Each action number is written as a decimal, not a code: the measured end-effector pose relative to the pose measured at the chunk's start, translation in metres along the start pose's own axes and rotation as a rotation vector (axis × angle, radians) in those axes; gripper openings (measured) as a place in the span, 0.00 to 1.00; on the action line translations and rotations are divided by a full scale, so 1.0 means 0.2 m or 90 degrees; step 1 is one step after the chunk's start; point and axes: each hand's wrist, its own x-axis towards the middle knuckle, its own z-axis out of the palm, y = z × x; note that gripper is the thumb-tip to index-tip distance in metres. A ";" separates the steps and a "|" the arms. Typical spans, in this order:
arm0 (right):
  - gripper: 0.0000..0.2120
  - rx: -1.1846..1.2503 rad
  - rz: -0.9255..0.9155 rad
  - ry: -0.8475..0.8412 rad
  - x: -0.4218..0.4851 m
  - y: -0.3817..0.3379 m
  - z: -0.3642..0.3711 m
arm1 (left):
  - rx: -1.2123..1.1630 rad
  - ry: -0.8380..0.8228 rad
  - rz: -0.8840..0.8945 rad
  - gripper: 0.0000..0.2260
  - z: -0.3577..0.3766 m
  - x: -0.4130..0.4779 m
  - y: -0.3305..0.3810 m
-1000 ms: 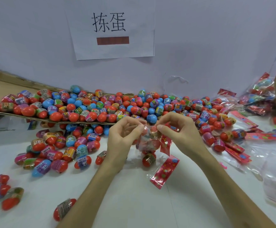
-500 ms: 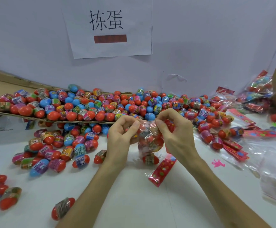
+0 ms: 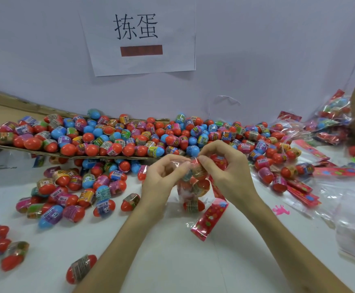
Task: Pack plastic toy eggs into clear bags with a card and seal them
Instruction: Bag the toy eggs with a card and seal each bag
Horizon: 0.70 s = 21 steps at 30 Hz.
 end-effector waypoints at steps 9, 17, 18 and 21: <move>0.04 -0.007 -0.032 -0.061 0.01 0.01 0.00 | 0.038 0.004 0.079 0.08 -0.01 -0.01 0.02; 0.07 -0.047 -0.056 -0.061 0.00 -0.01 0.01 | -0.053 -0.014 0.006 0.06 0.00 -0.02 0.02; 0.07 -0.052 -0.056 -0.060 0.00 -0.02 0.01 | -0.058 -0.020 -0.002 0.06 0.00 -0.02 0.03; 0.07 -0.058 -0.066 -0.062 -0.01 -0.02 0.01 | -0.046 -0.023 -0.009 0.06 0.00 -0.02 0.03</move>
